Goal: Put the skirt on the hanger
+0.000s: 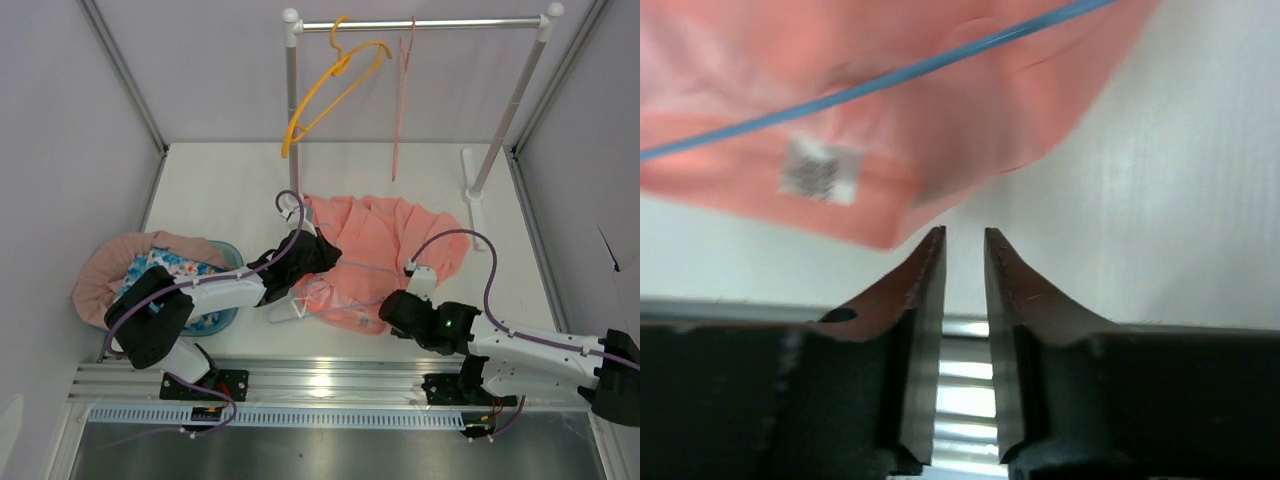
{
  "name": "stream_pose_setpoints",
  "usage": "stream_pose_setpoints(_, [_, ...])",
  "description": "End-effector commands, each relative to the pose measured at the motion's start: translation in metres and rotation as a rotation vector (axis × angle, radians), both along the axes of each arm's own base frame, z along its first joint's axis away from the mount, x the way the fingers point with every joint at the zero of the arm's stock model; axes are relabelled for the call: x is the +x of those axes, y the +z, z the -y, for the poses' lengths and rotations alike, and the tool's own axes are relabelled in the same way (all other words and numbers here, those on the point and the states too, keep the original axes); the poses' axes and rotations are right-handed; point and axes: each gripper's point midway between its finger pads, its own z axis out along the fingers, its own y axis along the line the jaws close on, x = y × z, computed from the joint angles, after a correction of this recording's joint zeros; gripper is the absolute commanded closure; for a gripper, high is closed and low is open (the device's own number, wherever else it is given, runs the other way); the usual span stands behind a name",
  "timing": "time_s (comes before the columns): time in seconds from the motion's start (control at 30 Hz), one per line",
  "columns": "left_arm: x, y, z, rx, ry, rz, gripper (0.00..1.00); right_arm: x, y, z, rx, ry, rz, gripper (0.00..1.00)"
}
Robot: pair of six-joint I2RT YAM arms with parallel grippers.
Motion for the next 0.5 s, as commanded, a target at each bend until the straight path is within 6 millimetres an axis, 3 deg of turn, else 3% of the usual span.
stream_pose_setpoints(0.0, [0.007, 0.017, 0.006, -0.059, 0.022, 0.042, 1.0, 0.005, 0.034, -0.024, 0.042, -0.033, 0.107, 0.69])
stream_pose_setpoints(0.13, [0.007, 0.018, 0.007, -0.057, 0.019, 0.043, 1.0, 0.001, 0.035, -0.049, 0.016, 0.021, 0.126, 0.57])
stream_pose_setpoints(0.27, [0.008, 0.021, 0.007, -0.053, 0.016, 0.053, 1.0, 0.01, 0.024, -0.063, -0.025, 0.033, 0.121, 0.55])
stream_pose_setpoints(0.37, [0.009, 0.022, 0.007, -0.05, 0.017, 0.055, 1.0, 0.026, 0.004, -0.052, -0.068, 0.012, 0.084, 0.58])
stream_pose_setpoints(0.47, [0.009, 0.022, 0.007, -0.05, 0.018, 0.055, 1.0, 0.029, -0.015, -0.033, -0.104, -0.006, 0.027, 0.58])
